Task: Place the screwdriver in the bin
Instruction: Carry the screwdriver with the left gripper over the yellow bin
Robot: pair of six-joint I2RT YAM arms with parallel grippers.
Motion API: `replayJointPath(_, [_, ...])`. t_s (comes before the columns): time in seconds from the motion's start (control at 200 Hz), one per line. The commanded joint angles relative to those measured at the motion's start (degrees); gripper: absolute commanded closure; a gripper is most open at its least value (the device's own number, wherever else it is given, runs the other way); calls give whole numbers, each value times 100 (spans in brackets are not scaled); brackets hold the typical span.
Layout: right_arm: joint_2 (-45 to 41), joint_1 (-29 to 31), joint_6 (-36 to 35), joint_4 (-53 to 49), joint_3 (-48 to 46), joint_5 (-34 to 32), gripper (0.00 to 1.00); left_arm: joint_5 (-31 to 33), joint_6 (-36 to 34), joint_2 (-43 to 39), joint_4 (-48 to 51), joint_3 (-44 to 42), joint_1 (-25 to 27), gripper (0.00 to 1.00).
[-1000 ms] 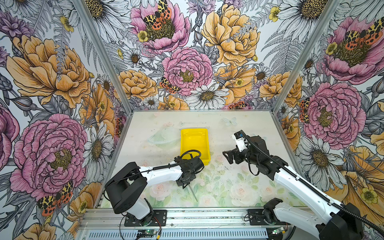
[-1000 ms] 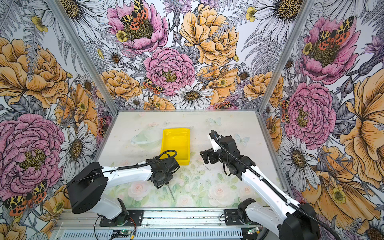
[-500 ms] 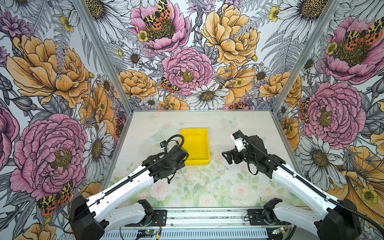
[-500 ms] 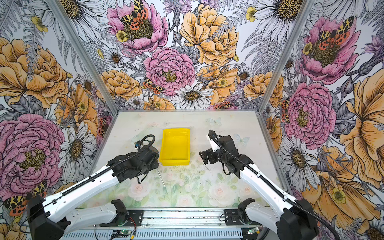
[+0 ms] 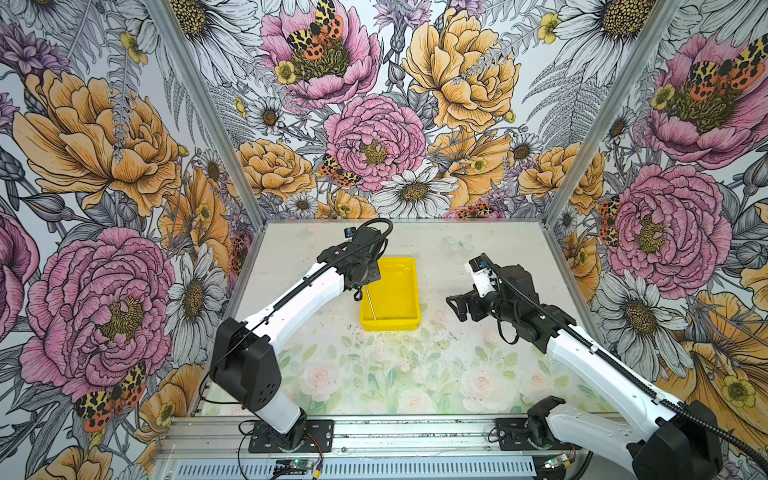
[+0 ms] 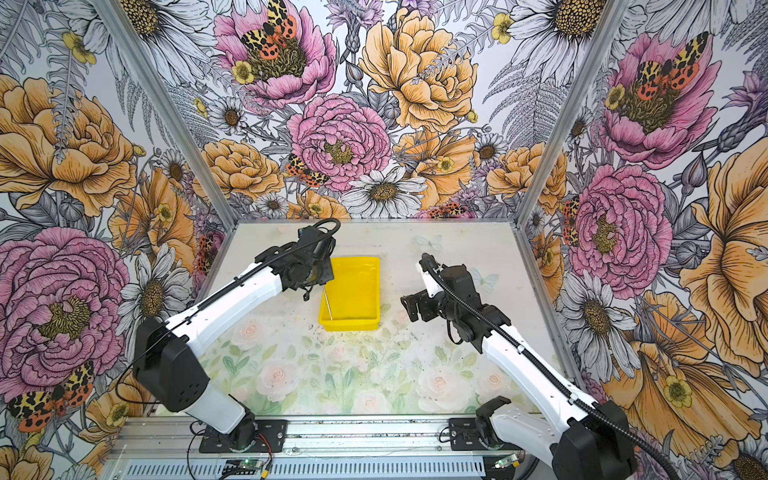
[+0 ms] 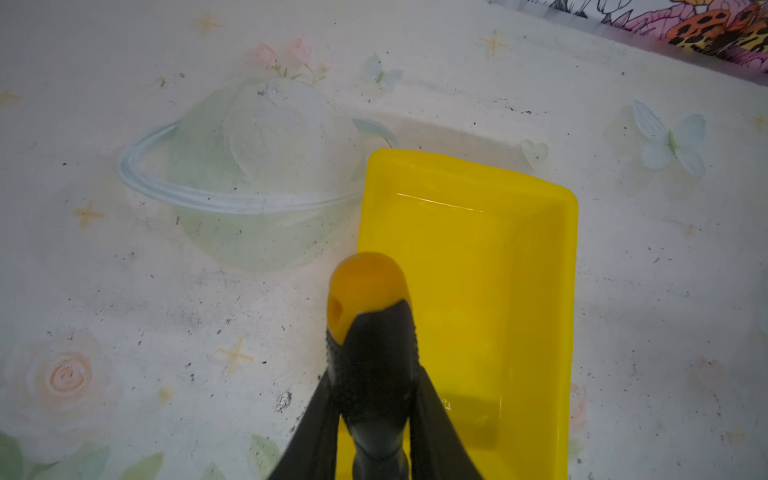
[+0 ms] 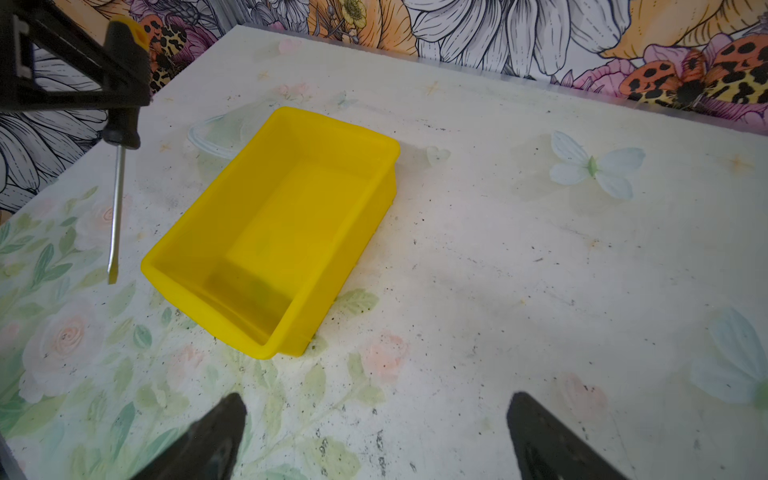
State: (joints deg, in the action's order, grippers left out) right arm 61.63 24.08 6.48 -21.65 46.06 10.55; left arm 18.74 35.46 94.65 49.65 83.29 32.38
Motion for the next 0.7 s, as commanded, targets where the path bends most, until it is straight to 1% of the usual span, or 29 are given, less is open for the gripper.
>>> replayJointPath(0.0, [27, -87, -120, -92, 230, -155, 1, -262, -283, 479, -464, 302, -52, 100])
replayJointPath(0.105, [119, -122, -29, -80, 250, -106, 1, -314, -203, 905, -782, 463, -93, 100])
replayJointPath(0.12, [126, -127, -11, -80, 253, -100, 1, -332, -192, 1138, -820, 488, -104, 100])
replayJointPath(0.145, [137, -135, 10, -83, 258, -82, 1, -371, -176, 1266, -901, 515, -109, 100])
replayJointPath(0.28, [148, -157, 4, -77, 274, -80, 1, -546, -106, 1785, -1130, 627, -105, 100])
replayJointPath(0.5, [208, -175, -27, -73, 322, -110, 0, -635, 139, 2107, -1352, 408, -6, 100])
replayJointPath(0.696, [211, -175, -118, -60, 240, -140, 0, -635, 171, 2360, -1430, 372, 3, 100])
